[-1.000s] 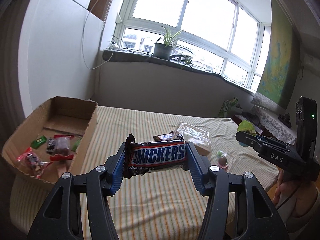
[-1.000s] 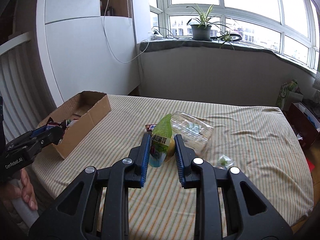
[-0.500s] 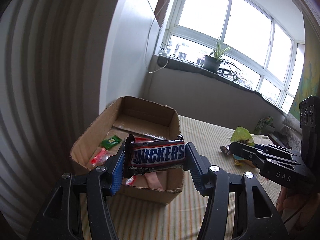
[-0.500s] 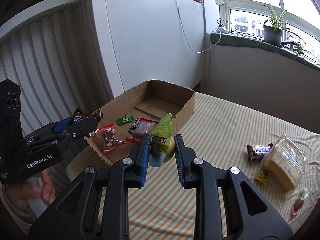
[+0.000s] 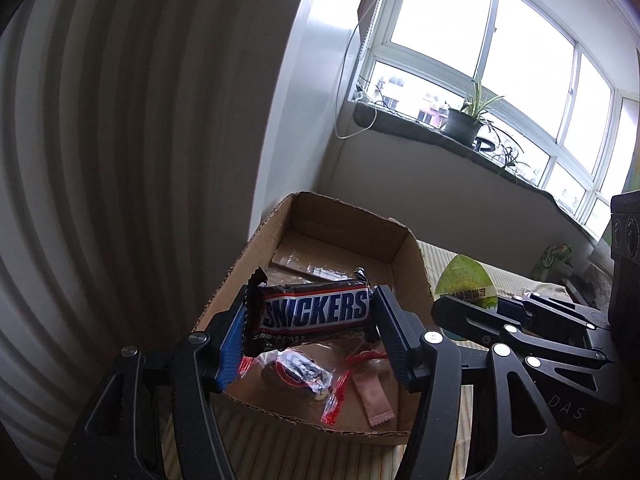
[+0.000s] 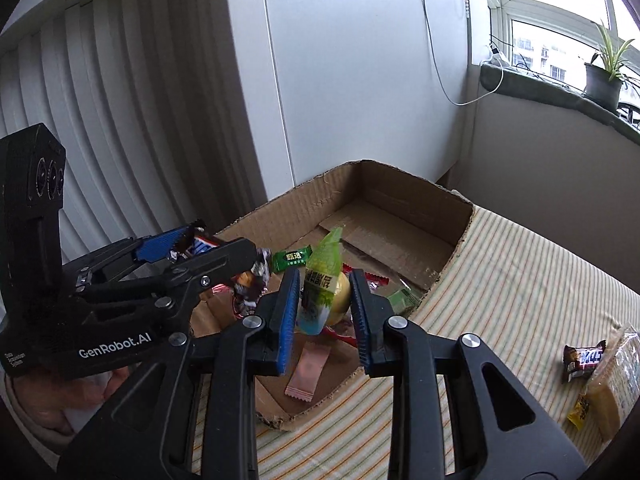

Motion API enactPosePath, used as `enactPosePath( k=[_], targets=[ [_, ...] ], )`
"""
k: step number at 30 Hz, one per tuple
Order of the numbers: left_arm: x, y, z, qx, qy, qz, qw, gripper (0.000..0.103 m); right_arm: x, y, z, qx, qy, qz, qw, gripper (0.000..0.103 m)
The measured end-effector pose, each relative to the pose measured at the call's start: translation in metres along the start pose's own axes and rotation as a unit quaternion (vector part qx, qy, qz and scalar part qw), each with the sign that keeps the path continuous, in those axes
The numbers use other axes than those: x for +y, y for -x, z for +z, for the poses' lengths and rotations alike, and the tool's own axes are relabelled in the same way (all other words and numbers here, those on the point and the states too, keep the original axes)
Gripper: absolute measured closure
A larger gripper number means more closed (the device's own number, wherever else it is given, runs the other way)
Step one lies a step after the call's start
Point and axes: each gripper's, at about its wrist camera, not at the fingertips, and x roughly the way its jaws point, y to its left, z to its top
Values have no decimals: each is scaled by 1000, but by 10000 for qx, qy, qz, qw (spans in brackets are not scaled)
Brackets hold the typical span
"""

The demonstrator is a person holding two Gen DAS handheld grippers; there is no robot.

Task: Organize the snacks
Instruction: 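Carry the Snickers bar and jelly cup into the box and open both tools, then move both open tools back toward the chocolate egg and yellow candy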

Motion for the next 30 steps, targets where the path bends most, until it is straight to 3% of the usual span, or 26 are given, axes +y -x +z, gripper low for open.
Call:
enactPosePath(
  k=[1,3,4,10,18,30],
  targets=[
    [2,0,-1,-13,34,48,10000,33,-2,-2,-1,19,-15,-23,10000,54],
    [8,1,-1,-33,154,191,9997,32,-5,-4,-5,24,-46,-46,10000,42],
    [13,2,-1,-13,244,153,9996,32,-6,-3,-7,29,-75,-35,10000,41],
    [34,17,1,-139,630,176,9978,32,-2,3,-17,69,-76,-47,9999,40],
    [38,33,-2,-167,669,274,9972,32,13,18,-19,-22,38,66,10000,34],
    [6,45,6,-238,397,204,9987,32,3,52,-33,-252,-141,-35,9996,34]
  ],
)
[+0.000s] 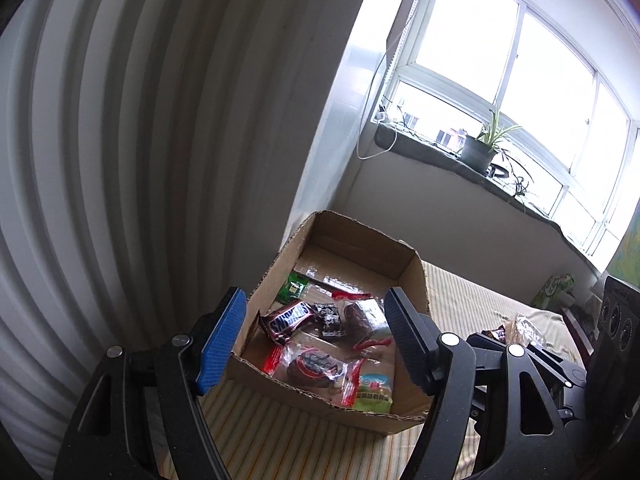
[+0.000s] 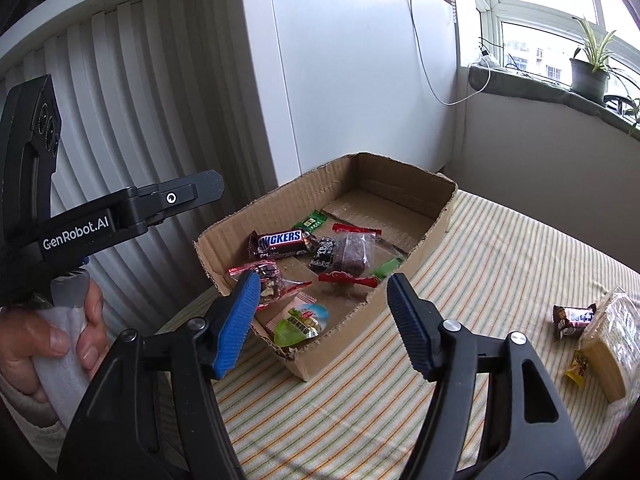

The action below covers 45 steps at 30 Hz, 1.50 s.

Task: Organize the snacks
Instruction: 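Move both open tools back toward the chocolate egg and yellow candy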

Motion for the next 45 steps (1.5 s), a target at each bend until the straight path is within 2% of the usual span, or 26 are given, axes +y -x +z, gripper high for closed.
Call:
enactPosePath(
  k=[12,17,22,29,32,39,45],
  targets=[
    [-79,5,-6,81,-709,-255,9971,31,-63,57,-30,-352,-667,-342,9966,34],
    [-128,0,-16,191,-1102,-486,9925,31,-106,95,-55,-520,-1023,-785,9903,29],
    [-183,-8,-32,401,-1435,-952,9842,31,-159,142,-91,-609,-1520,-1370,9769,29],
    [-250,-12,-61,660,-1969,-1551,9658,31,-226,202,-137,-659,-2224,-2205,9474,29],
    [-260,-12,-66,719,-2081,-1605,9622,31,-235,210,-143,-687,-2285,-2301,9435,29],
    [-272,-17,-68,780,-2167,-1568,9604,31,-239,207,-146,-647,-2227,-2287,9455,29],
    [-281,-38,-76,968,-2383,-1526,9542,31,-241,196,-148,-434,-2208,-2268,9476,29]
  ],
)
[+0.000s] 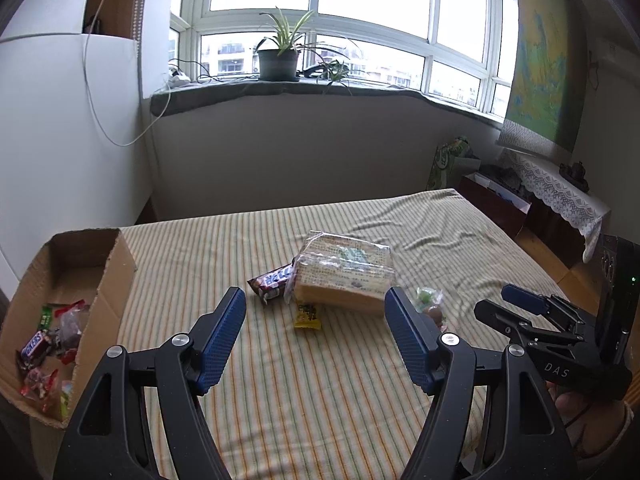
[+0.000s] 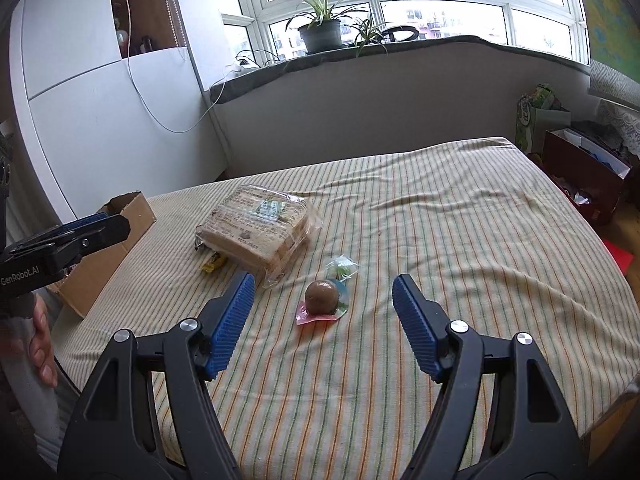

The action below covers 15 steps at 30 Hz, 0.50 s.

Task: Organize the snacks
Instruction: 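Move both open tools back toward the chocolate egg and yellow candy, then grasp the yellow candy packet with the left tool while the right tool grasps the chocolate egg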

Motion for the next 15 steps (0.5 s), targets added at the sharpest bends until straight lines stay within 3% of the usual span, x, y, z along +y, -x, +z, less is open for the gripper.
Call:
enactPosePath(
  k=[4,9,11,15],
  targets=[
    [1,-33,-8,404,-1,-1,9992,31,1,-18,-6,376,137,-100,9991,21],
    [7,-84,-34,1287,164,41,9915,31,5,-47,-25,1111,449,-266,9924,21],
    [10,-96,-43,1545,298,0,9875,31,8,-50,-27,1094,582,-350,9917,21],
    [10,-100,-40,1506,262,-13,9882,31,6,-54,-20,1155,521,-294,9915,21]
  ],
)
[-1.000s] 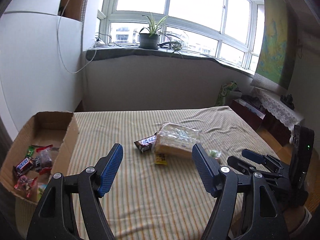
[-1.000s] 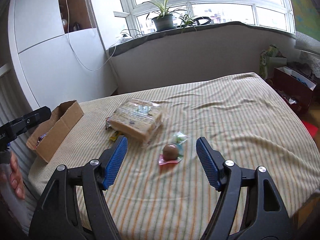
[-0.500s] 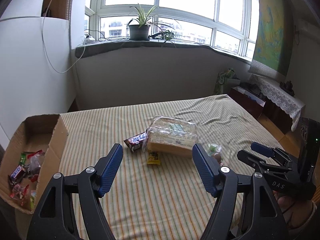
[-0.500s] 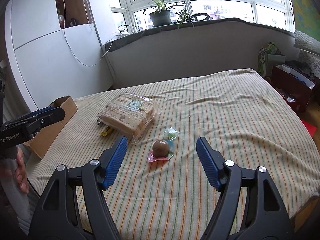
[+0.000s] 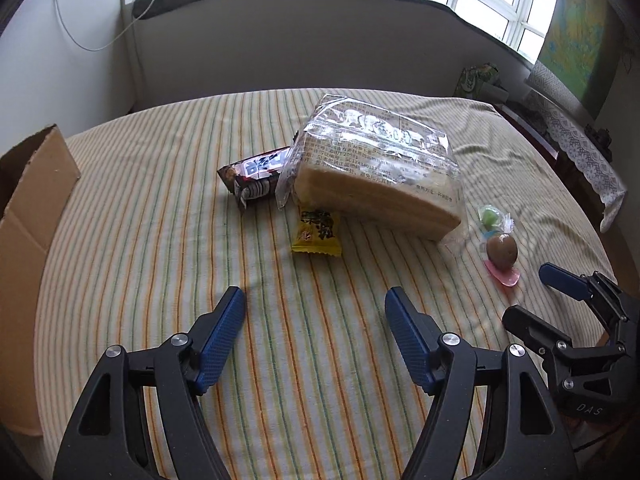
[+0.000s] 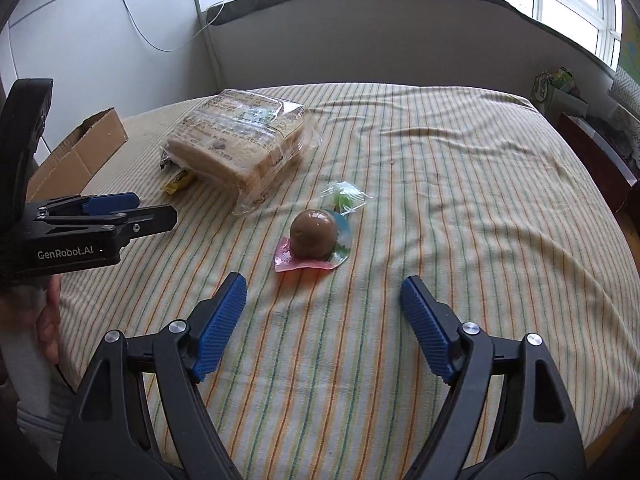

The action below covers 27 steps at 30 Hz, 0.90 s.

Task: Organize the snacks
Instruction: 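Grasp the yellow candy packet with the left tool while the right tool grasps the chocolate egg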

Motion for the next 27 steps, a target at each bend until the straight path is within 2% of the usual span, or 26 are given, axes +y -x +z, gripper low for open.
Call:
enactPosePath(
  k=[2,8,10,11,13,15,22,27],
  targets=[
    [2,-4,6,44,37,-63,10000,31,2,-3,6,46,71,-38,10000,22],
    [3,-16,22,70,46,-143,9999,31,6,-14,23,126,248,-113,9995,38],
    [7,-18,25,2,84,-194,9998,34,6,-16,25,106,273,-125,9995,54],
    [7,-19,26,-28,56,-155,9999,42,5,-17,25,90,291,-136,9994,58],
    [8,-18,25,-90,-5,-103,9999,55,4,-17,23,67,306,-111,9994,59],
    [12,-17,24,-131,12,-77,9999,77,2,-17,21,38,303,-83,9995,60],
    [20,-8,16,-187,100,-343,9992,78,-1,-1,12,-138,164,11,9998,70],
    [20,15,-6,-248,115,-396,9988,78,-5,10,-2,-245,-11,158,9996,72]
  ],
)
